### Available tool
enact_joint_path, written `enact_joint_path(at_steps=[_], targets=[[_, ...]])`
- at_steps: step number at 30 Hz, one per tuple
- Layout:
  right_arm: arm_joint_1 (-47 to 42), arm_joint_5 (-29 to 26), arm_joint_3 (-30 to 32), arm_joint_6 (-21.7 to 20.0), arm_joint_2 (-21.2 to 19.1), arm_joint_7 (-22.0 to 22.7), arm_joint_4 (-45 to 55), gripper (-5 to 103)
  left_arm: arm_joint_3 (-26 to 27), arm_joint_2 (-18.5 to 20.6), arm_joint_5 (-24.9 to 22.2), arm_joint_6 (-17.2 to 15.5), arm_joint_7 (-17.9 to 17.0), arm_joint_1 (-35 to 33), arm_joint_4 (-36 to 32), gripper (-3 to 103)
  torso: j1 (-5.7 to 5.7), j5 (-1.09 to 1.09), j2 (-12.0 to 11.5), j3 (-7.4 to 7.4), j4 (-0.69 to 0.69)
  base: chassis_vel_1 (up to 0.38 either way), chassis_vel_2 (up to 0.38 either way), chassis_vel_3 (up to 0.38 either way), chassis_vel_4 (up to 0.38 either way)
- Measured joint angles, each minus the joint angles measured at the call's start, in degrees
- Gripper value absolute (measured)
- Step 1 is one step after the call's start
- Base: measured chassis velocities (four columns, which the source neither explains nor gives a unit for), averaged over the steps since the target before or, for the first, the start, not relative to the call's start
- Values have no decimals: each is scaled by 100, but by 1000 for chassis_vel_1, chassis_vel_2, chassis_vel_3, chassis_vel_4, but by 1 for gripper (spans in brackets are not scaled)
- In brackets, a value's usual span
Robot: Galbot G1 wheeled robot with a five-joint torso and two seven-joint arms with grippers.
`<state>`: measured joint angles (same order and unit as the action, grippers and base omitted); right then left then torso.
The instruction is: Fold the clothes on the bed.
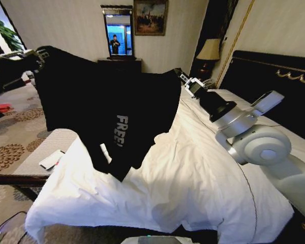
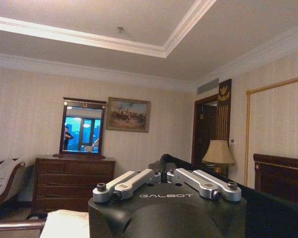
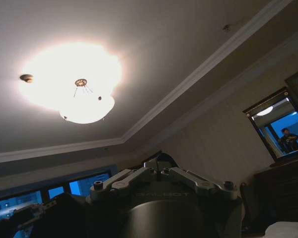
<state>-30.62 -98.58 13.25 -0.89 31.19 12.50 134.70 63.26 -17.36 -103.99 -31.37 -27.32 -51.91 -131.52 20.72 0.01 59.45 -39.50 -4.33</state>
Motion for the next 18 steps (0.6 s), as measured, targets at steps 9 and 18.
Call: enact_joint_path(at_steps=[9,18], targets=[[591,-244,-110,43,-97,-2,-314,0,-449,-479,121,175,-95,35,-238,0,0,0,0,0,0,0,0,0,0],[1588,-521,-483,48,-62,-3,-700,0,-875,-1303,814,344,308,-573,-233,0,2,-1,-1,-1,0,0,0,0,0]])
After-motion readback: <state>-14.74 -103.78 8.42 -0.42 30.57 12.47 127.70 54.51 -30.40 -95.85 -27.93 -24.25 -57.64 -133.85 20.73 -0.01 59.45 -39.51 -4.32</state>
